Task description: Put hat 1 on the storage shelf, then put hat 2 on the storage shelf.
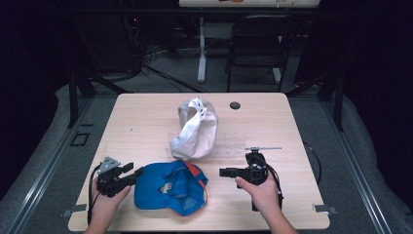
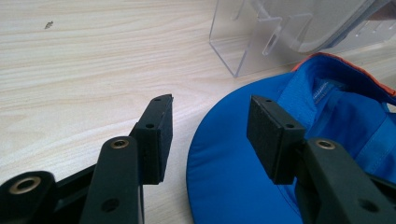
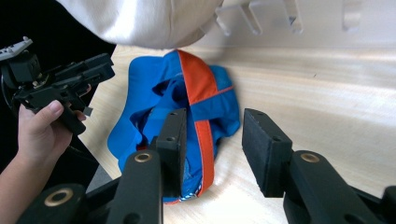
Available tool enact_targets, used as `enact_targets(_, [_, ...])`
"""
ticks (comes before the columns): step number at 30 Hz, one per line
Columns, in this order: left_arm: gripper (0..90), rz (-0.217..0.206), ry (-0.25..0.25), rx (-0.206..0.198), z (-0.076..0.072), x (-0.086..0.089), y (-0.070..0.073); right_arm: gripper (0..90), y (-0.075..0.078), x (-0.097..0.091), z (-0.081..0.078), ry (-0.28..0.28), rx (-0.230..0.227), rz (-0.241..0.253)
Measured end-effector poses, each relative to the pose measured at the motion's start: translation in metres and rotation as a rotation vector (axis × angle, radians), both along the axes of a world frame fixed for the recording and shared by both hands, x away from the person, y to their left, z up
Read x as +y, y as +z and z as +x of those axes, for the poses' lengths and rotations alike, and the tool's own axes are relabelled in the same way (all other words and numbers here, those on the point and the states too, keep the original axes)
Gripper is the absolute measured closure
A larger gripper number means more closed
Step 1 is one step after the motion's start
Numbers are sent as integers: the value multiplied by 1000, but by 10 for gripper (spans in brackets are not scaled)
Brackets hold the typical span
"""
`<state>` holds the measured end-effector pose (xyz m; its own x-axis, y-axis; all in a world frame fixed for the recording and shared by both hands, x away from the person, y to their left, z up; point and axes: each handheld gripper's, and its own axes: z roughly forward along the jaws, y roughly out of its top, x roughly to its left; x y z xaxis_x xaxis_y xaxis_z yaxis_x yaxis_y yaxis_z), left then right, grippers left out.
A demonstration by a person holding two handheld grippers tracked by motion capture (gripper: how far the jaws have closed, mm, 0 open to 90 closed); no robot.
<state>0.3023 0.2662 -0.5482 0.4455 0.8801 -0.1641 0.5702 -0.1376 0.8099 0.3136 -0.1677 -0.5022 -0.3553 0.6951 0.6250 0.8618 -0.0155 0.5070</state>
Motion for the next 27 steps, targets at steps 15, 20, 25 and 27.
enact_targets(15, [498,-1,14,7,-6,5,-1,605,-28,23,-7,81,13,-64])
enact_targets(20, [497,4,29,15,-10,12,-5,604,-42,32,-5,120,55,-76])
enact_targets(25, [496,3,47,19,-15,16,-5,605,-52,40,-3,152,81,-59])
enact_targets(27, [495,9,55,22,-18,17,-5,625,-55,43,-2,167,90,-51])
